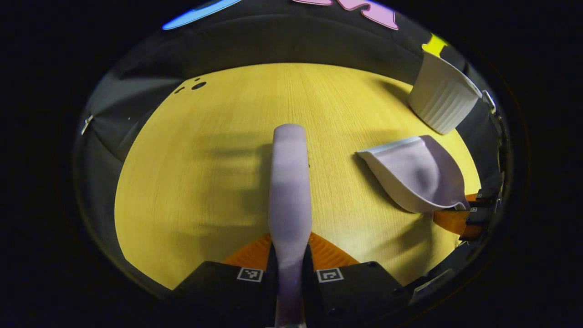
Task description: Pick up the small broom and dustpan from the desktop, sweep the trash into the dustpan with the broom, and then empty the trash into the garbage bin.
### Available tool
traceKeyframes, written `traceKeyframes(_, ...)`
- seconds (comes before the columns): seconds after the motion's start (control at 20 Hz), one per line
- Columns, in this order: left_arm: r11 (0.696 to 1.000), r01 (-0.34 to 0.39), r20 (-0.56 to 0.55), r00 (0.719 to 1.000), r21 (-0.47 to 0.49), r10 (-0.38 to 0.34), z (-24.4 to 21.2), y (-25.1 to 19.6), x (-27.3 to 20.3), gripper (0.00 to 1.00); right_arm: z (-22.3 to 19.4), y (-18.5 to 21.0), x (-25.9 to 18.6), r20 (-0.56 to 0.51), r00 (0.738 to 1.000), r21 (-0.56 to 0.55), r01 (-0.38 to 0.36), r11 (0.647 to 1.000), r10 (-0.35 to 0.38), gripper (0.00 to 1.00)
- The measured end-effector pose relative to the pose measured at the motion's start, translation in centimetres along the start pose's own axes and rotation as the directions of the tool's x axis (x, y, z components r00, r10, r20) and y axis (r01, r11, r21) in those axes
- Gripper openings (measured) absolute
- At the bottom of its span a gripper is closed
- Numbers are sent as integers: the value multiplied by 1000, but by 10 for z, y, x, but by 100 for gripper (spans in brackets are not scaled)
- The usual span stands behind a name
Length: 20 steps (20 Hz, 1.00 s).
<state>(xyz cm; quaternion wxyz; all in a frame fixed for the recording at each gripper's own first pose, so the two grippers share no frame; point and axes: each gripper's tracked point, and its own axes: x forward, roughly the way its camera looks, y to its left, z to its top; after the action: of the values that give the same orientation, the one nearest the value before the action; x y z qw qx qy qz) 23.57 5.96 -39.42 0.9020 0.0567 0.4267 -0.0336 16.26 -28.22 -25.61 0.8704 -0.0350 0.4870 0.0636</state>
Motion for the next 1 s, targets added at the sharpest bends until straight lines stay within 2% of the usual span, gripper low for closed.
traceKeyframes(0.05, 1000, -7, -2, 1000, 5, 7, 1, 0, 1, 29, 1, 0, 0, -1, 1000, 2, 2, 1000, -2, 37)
traceKeyframes(0.25, 999, -23, -19, 1000, 48, 24, 0, -3, -1, 29, 0, 8, 0, -6, 1000, 28, -26, 999, 26, 39)
traceKeyframes(0.4, 998, -10, -4, 1000, 63, 10, 3, -5, -6, 32, 1, 12, -2, 0, 999, 48, -49, 998, 49, 40)
traceKeyframes(0.45, 998, 0, 13, 1000, 59, -1, 5, -6, -9, 40, 2, 15, -3, 4, 999, 55, -55, 997, 54, 52)
traceKeyframes(0.5, 998, 22, 31, 999, 54, -23, 10, -10, -12, 60, 5, 15, -4, 16, 998, 58, -55, 997, 54, 63)
traceKeyframes(0.55, 998, 36, 45, 998, 47, -38, 11, -13, -21, 80, 6, 14, -4, 31, 998, 56, -51, 997, 49, 66)
traceKeyframes(0.6, 998, 39, 68, 997, 45, -42, 16, -14, -24, 100, 11, 13, -10, 53, 997, 56, -54, 997, 51, 89)
traceKeyframes(0.65, 998, 41, 92, 995, 44, -45, 19, -14, -33, 97, 12, 13, -8, 71, 996, 61, -52, 997, 47, 100)
traceKeyframes(0.8, 999, 33, 209, 977, 34, -40, 39, -17, -71, 96, 28, 9, -15, 168, 985, 60, -36, 998, 25, 100)
traceKeyframes(0.9, 998, 58, 334, 941, 11, -58, 57, -17, -107, 96, 47, 4, -22, 275, 961, 57, -20, 998, 4, 100)
traceKeyframes(1.0, 997, 75, 450, 891, -10, -62, 77, -23, -146, 96, 70, 4, -28, 396, 918, 61, -13, 998, -12, 100)
